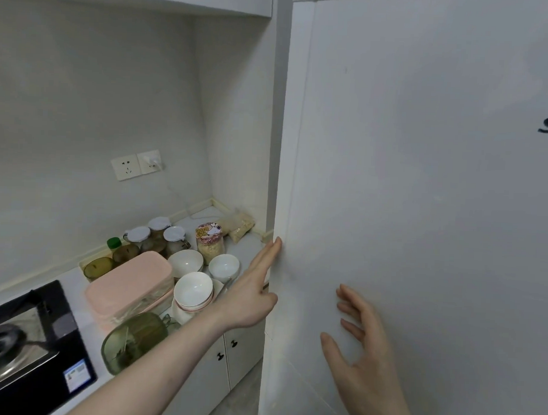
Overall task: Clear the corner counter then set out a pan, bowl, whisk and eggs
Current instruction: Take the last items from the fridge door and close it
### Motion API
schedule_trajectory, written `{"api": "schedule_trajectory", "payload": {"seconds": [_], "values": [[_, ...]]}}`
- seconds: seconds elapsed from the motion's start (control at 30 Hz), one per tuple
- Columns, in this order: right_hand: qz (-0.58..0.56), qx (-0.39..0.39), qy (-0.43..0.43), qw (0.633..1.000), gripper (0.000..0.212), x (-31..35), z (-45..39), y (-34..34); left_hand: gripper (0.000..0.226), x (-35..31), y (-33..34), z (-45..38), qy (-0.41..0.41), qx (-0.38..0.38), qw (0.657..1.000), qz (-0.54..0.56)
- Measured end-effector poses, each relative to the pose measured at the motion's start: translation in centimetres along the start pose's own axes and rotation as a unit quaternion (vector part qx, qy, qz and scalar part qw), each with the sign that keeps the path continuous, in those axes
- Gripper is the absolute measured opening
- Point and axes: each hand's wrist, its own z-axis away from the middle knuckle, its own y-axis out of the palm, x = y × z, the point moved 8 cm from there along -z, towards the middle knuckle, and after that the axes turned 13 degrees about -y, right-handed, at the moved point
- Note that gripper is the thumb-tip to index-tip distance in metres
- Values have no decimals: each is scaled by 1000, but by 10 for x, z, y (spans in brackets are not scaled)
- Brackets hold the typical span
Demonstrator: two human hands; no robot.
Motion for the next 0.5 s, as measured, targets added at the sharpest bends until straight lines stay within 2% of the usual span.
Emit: {"api": "schedule_trajectory", "payload": {"seconds": [0.1, 0.23, 0.37, 0.5], "values": [[-3, 38, 8, 999, 77, 3, -3, 15, 96, -3, -17, 16, 16, -9, 999, -45], [0, 109, 6, 994, 67, 15, -12, 46, 94, 18, -49, 61, 18, -65, 994, -84], [-24, 181, 11, 983, 62, 32, -13, 102, 88, 84, -87, 129, -38, -112, 989, -91], [-56, 256, -13, 965, 60, 72, -2, 182, 92, 159, -132, 229, -145, -157, 974, -77]]}}
